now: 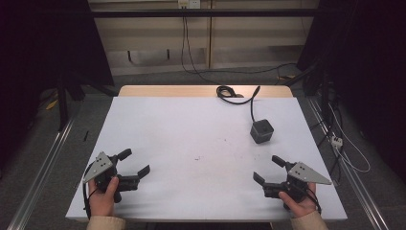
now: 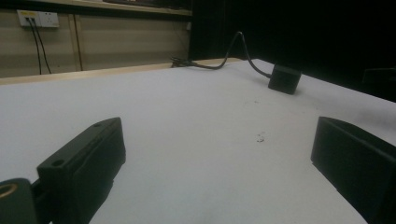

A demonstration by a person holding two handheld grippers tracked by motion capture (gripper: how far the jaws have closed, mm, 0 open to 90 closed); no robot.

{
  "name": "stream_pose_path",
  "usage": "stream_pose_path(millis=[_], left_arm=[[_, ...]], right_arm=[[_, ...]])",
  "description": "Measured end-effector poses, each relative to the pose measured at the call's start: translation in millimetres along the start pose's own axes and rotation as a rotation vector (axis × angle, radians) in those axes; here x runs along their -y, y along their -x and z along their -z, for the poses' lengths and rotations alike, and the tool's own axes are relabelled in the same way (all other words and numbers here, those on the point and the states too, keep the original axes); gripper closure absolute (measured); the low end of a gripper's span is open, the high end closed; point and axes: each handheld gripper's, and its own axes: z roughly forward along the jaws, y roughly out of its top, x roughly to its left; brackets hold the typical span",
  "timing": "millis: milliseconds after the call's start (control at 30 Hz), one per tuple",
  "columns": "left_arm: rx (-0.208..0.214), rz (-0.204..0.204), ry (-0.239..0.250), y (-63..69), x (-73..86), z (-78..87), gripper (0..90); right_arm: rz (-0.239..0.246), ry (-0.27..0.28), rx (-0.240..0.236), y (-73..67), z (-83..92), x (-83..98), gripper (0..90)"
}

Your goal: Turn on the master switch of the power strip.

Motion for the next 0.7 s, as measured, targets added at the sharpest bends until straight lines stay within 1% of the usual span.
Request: stream_pose_path(millis=[133, 300, 367, 433, 633, 700], left_arm=[[-0.003, 0.001, 0.002, -0.2, 0.0, 0.2, 2.7], [-0.004, -0.006, -0.004, 0.3, 0.1, -1.0, 2.6], [-0.003, -0.012, -0.007, 0.3, 0.0, -1.3, 2.6], [-0.003, -0.011, -0.007, 0.3, 0.1, -1.3, 2.6], [-0.006, -0.010, -0.006, -0.6, 0.1, -0.9, 2.6], [-0.007, -0.009, -0.005, -0.6, 0.3, -0.5, 2.6]], right_arm=[[0.005, -0.003, 0.001, -1.2, -1.5, -0.2, 5.4], [0.012, -0.006, 0.011, 1.0, -1.4, -1.1, 5.4], [0.008, -0.003, 0.018, 2.3, -2.0, -2.0, 5.4], [0.010, -0.005, 0.023, 3.1, -2.5, -2.3, 5.4], [0.015, -0.026, 0.049, 8.7, -9.1, -5.9, 5.7], [0.011, -0.030, 0.061, 12.5, -12.9, -8.6, 6.4]])
